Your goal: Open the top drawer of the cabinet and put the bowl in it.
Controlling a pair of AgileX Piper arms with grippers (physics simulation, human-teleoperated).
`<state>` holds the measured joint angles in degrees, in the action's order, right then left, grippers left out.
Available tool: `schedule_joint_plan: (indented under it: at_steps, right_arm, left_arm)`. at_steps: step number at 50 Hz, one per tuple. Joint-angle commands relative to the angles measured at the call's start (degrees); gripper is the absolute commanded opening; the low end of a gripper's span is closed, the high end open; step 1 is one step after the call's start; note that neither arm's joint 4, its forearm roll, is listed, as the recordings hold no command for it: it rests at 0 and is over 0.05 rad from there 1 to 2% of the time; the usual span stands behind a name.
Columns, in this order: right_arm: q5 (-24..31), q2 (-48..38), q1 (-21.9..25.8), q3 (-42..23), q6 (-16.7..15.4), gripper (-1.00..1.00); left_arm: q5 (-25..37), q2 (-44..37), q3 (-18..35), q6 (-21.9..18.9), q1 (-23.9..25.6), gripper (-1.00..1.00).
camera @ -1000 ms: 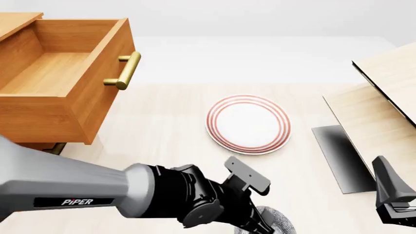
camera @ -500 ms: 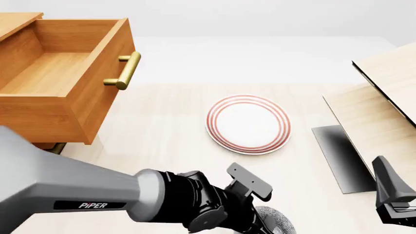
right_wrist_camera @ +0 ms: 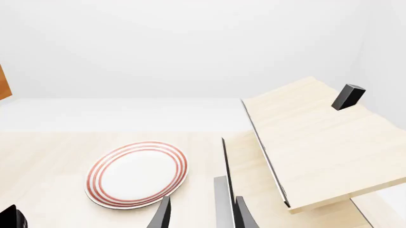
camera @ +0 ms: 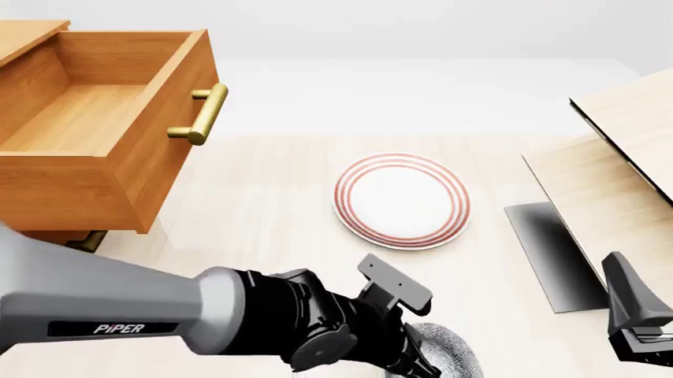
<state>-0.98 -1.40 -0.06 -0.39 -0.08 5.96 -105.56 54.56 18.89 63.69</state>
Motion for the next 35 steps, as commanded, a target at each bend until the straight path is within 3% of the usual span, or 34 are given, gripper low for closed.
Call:
schedule_joint_plan:
  at_steps: [1, 18, 35]
  right_arm:
    - [0.4, 0.5, 0.0, 0.1, 0.0, 1.00]
    - [0.4, 0.5, 0.0, 0.1, 0.0, 1.00]
    - [0.4, 0.5, 0.0, 0.1, 0.0, 1.00]
  left_arm:
    - [-0.6, 3.8, -2.1, -0.8, -1.6, -1.00]
    - [1.2, 9.4, -3.6, -3.8, -4.1, -1.00]
    - [4.8, 17.4, -4.7, -1.8, -7.9, -1.00]
